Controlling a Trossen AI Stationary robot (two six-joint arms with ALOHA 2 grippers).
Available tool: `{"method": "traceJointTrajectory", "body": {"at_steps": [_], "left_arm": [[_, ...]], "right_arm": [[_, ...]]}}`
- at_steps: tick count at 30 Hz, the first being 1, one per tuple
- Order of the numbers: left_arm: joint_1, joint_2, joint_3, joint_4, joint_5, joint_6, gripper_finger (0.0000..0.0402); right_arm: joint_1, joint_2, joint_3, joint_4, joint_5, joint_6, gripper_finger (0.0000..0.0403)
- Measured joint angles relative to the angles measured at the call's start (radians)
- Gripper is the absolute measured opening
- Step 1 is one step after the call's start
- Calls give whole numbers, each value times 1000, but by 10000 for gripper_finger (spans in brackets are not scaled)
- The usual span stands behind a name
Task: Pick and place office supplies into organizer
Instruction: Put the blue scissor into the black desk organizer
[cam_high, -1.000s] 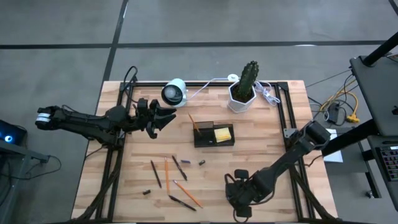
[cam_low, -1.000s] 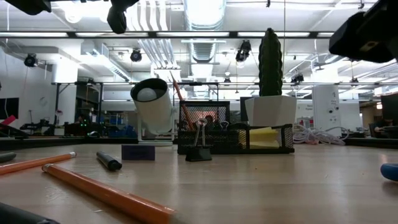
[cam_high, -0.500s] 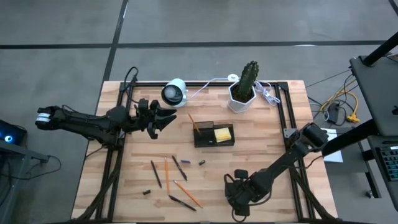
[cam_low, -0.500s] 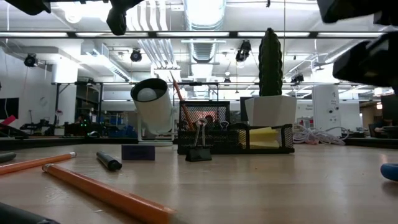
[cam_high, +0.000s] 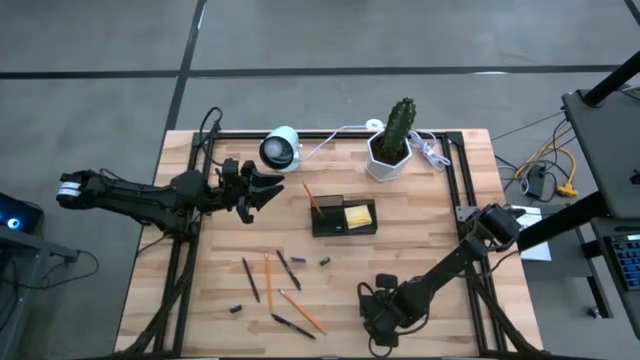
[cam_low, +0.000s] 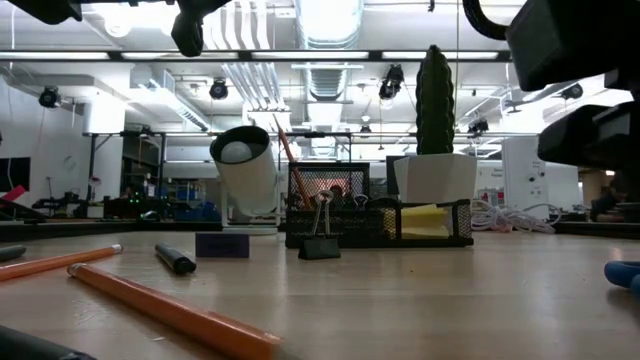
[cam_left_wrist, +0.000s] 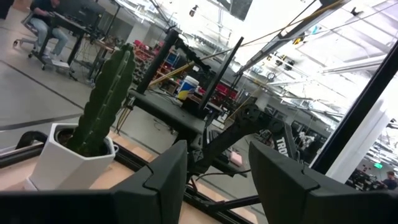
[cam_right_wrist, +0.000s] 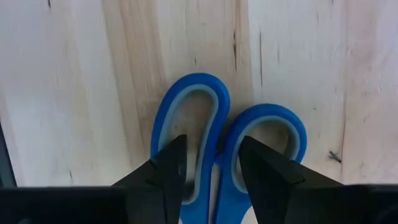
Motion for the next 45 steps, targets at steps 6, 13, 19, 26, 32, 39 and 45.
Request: {"method": "traceJointTrajectory", "body": {"at_steps": [6,13,19,26,32,39,45], "left_arm": [[0,0,0,0,0,0,157],[0,0,0,0,0,0,157],[-1,0,0,0,0,0,157],[-1,0,0,0,0,0,157],[-1,0,0,1,0,0,157],[0,0,0,1,0,0,157],[0,0,0,1,0,0,157]], "right_arm": [[0,0,-2,3,0,-2,124],[0,0,-3,4,0,-14,70],[0,1,-3,4,-2,-14,67],[-1,-3,-4,6,-23,-15,67],[0,-27,-12,4,-20,-18,67],[-1,-45,-11,5,9,-18,67],[-2,-57,-7,5,11,-18,67]]}}
